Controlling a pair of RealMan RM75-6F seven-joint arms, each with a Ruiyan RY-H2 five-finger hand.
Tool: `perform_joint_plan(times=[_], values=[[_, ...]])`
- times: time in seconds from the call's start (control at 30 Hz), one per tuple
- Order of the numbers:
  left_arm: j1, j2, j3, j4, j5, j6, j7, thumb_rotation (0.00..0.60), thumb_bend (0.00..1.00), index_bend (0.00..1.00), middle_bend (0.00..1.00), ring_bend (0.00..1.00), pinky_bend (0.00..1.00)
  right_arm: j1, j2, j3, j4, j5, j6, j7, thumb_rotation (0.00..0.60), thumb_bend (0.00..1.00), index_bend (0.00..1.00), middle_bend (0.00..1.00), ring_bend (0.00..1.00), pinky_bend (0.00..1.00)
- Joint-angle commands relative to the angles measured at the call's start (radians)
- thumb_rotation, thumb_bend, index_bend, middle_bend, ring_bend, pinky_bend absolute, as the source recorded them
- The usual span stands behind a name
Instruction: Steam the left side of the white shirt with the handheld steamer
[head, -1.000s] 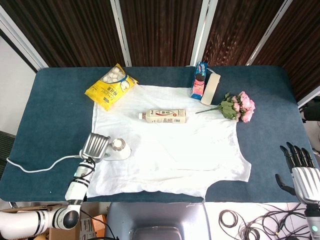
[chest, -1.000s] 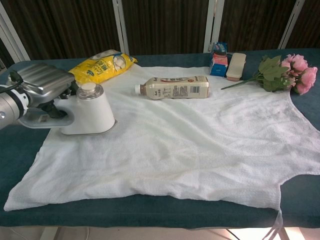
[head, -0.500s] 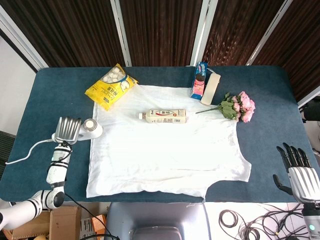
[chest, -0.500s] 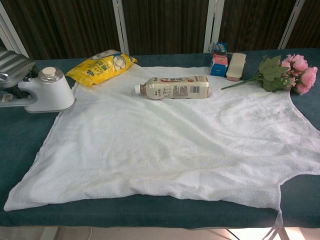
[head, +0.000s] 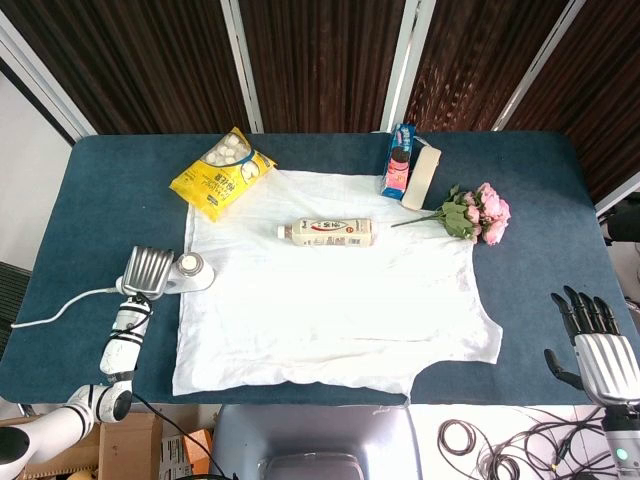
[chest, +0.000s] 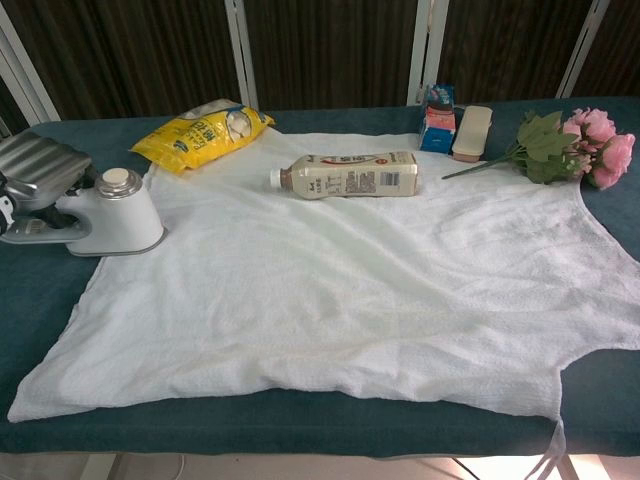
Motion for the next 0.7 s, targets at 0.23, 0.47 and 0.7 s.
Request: perform_joint_plan(times=[0.23,0.47,0.7], values=[[0.011,0.073,-0.011,-0.132,-0.032,-0.058,0.080,0.600,0.00,0.19,0.24,0.20,0.43,0.003,-0.004,-0.002,-0.002,0.000,-0.006,-0.012,0.600,0.31,0.00,0.00,0.00,0.00],[0.019,0.143,-0.024,-0.253,-0.055,-0.082,0.080,0.528,0.00,0.05,0.10,0.08,0.32,0.004,-0.005,-0.002,-0.004,0.002,-0.008,-0.017,0.600,0.31,0.00,0.00,0.00,0.00],[0.054,0.273,-0.021,-0.447,-0.029,-0.047,0.032,0.482,0.00,0.02,0.07,0.06,0.28,0.002,-0.003,-0.001,-0.002,0.005,-0.003,-0.011,0.600,0.31,0.00,0.00,0.00,0.00]])
